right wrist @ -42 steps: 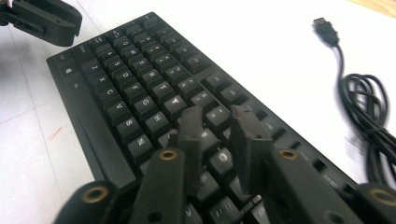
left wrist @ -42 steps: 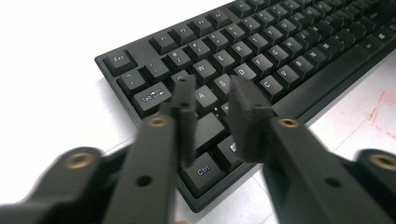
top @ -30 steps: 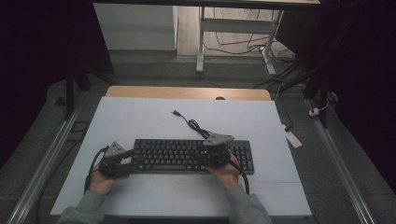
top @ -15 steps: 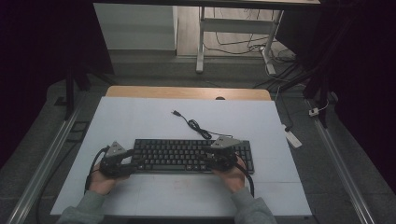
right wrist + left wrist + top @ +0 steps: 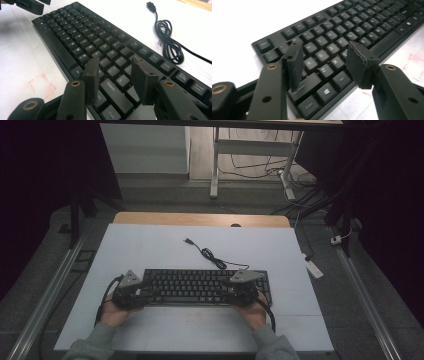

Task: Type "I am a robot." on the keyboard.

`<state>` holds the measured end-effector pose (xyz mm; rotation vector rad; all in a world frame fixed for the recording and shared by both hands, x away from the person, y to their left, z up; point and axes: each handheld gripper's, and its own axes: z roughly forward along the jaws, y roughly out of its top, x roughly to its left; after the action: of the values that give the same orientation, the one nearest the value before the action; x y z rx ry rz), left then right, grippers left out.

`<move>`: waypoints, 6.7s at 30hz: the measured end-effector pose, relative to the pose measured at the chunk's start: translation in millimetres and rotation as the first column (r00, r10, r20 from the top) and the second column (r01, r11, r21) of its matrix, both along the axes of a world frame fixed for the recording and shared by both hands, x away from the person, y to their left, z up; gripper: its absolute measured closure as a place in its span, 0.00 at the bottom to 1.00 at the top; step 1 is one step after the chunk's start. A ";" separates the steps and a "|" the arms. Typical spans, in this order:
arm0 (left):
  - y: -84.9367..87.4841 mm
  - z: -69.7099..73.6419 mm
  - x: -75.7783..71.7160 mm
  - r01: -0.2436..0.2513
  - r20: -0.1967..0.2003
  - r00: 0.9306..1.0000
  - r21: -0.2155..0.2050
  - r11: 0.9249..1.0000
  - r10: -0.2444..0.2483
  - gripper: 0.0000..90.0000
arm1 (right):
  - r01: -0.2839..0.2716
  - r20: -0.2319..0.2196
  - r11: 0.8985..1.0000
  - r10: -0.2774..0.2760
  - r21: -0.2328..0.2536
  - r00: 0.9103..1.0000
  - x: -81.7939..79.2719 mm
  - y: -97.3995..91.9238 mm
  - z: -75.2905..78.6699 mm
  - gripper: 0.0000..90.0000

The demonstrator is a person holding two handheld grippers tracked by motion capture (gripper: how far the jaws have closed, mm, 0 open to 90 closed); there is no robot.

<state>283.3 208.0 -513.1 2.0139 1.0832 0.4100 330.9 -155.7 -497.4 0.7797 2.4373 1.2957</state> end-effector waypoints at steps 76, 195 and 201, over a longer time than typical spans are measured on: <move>-34.2 10.8 7.4 0.083 -0.045 0.995 -0.024 0.996 -0.084 0.42 | 0.072 0.011 0.997 -0.072 -0.001 0.997 -16.3 -55.0 -4.4 0.61; 5.3 15.4 1.0 0.037 -0.031 0.999 -0.058 0.998 -0.038 0.35 | 0.043 0.010 0.999 -0.043 0.017 0.999 -18.7 -43.5 1.5 0.60; 4.4 15.8 2.8 0.037 -0.032 0.999 -0.061 0.997 -0.039 0.34 | 0.027 0.006 0.999 -0.027 0.037 1.000 -18.0 -33.9 4.4 0.64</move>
<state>286.1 212.4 -497.3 1.9908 1.0641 0.3212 312.9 -189.6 -493.0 0.8137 2.3960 1.3355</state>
